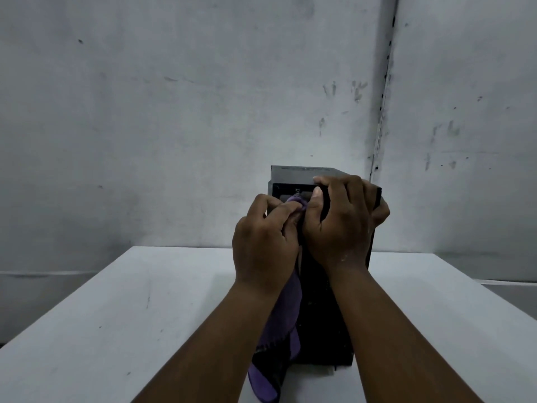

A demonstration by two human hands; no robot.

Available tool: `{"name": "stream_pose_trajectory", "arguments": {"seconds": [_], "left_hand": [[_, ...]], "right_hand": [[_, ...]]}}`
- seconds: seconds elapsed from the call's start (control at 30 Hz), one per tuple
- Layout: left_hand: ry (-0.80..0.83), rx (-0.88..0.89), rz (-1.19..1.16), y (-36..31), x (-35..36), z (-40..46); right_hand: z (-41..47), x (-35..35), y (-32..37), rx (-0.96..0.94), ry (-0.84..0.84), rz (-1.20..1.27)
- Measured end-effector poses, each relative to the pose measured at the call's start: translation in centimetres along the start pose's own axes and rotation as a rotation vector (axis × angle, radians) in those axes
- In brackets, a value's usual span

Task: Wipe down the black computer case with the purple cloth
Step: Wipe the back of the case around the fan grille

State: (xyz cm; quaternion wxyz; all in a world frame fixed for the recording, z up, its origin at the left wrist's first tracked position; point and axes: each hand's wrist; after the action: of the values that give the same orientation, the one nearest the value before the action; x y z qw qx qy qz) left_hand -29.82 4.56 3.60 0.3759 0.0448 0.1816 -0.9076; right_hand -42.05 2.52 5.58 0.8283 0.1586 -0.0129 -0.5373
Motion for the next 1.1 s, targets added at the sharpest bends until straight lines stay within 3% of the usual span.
{"name": "stream_pose_trajectory", "arguments": {"seconds": [0.7, 0.97, 1.1], "left_hand": [[-0.017, 0.098, 0.101, 0.3, -0.7, 0.9], [0.074, 0.132, 0.104, 0.9, -1.3, 1.5], [0.013, 0.102, 0.101, 0.8, -1.5, 2.0]], "right_hand": [[0.1, -0.4, 0.3, -0.003, 0.008, 0.006], [0.0, -0.4, 0.2, -0.007, 0.005, -0.010], [0.0, -0.4, 0.2, -0.006, -0.005, -0.005]]}}
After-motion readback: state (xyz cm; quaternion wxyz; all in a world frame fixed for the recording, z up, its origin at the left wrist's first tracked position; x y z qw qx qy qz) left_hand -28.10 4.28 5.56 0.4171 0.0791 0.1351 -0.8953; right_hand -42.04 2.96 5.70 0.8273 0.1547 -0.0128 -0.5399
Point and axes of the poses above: each hand's wrist, its own z-axis towards the middle knuckle, its own x-axis out of the palm, y = z × x, and after that the axes turned 6 degrees about y, right-handed
